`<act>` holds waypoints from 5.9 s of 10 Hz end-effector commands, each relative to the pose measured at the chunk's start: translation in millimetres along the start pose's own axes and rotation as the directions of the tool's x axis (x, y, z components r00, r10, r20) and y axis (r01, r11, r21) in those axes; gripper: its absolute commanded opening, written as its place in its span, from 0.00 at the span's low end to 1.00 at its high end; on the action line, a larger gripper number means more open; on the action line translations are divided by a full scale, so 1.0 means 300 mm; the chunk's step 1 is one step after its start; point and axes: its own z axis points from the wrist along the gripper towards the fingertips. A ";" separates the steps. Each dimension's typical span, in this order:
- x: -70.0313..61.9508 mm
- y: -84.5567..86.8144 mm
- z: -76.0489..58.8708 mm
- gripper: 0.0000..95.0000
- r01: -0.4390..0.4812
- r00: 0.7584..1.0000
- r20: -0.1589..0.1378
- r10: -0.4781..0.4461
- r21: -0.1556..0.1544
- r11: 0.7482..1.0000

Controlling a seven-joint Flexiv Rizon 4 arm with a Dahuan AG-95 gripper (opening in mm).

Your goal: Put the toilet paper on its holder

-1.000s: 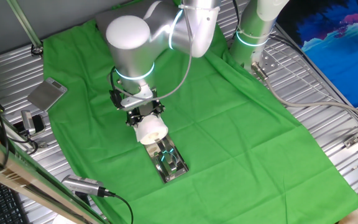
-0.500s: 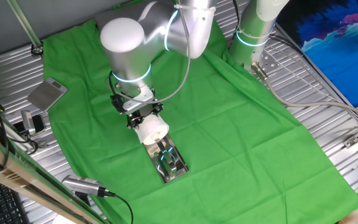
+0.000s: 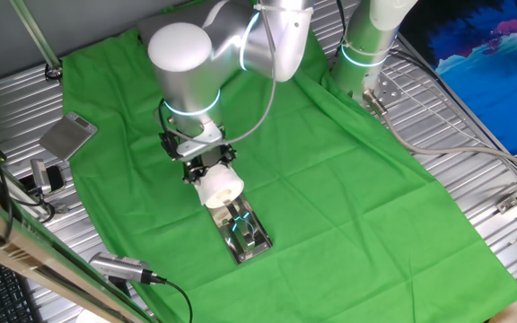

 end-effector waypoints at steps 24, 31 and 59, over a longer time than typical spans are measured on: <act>-0.270 -0.011 0.027 0.00 -0.089 0.996 -0.019 0.090 0.010 0.996; -0.347 -0.001 0.038 0.00 -0.128 0.992 -0.019 0.128 0.011 0.992; -0.387 0.006 0.044 0.00 0.018 0.999 -0.030 -0.018 0.025 1.000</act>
